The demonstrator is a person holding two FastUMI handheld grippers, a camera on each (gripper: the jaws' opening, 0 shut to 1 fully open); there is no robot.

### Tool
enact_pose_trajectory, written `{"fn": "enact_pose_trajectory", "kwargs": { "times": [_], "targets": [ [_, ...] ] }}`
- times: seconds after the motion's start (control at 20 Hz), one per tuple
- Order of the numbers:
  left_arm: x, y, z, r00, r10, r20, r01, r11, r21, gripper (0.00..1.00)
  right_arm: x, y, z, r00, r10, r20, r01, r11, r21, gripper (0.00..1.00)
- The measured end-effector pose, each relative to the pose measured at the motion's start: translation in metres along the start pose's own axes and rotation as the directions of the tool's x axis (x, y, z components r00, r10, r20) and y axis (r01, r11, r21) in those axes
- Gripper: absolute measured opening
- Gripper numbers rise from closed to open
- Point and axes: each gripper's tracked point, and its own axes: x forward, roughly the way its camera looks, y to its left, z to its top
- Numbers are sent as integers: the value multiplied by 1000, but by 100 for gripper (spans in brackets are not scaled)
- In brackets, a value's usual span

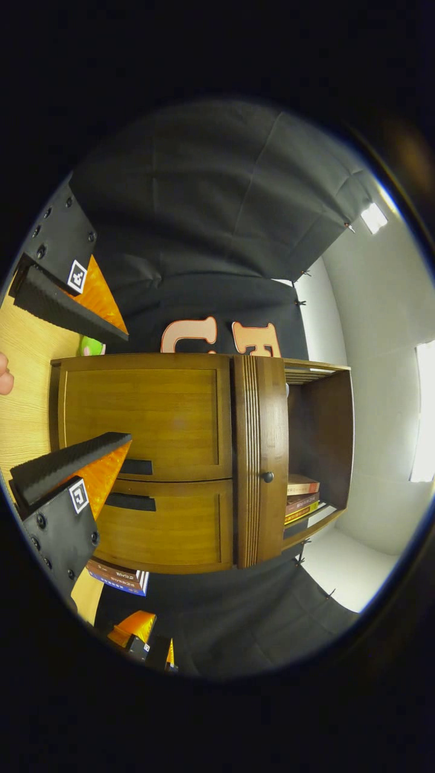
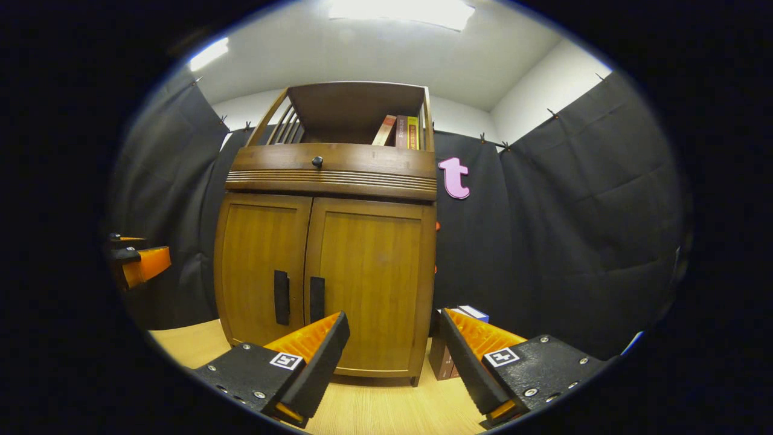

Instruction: Open the right door of the double-door shoe cabinet with the right hand, and open the left door with the left hand.

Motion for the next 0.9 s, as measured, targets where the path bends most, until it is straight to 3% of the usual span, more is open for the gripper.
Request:
{"fn": "enact_pose_trajectory", "kwargs": {
  "times": [0.05, 0.35, 0.5, 0.7, 0.9],
  "targets": [
    [-1, 1, 0, 1000, 3, 1, -3, 1000, 0, 95, 7, 7, 3, 1000, 12, 7, -12, 1000, 10, 93],
    [-4, 14, 0, 1000, 20, -6, -20, 1000, 12, 95, 71, 44, 14, 995, 91, 29, -93, 990, 108, 93],
    [-9, 20, 1, 1000, 30, -6, -30, 999, 20, 95, 107, 61, 14, 992, 118, 54, -123, 987, 102, 93],
    [-16, 34, 5, 998, 55, 3, -55, 997, 49, 94, 151, 86, -14, 989, 146, 20, -147, 988, 54, 93],
    [-21, 47, 4, 996, 90, -1, -90, 995, 46, 96, 183, 117, -48, 980, 196, -44, -191, 978, 85, 93]
  ]
}}
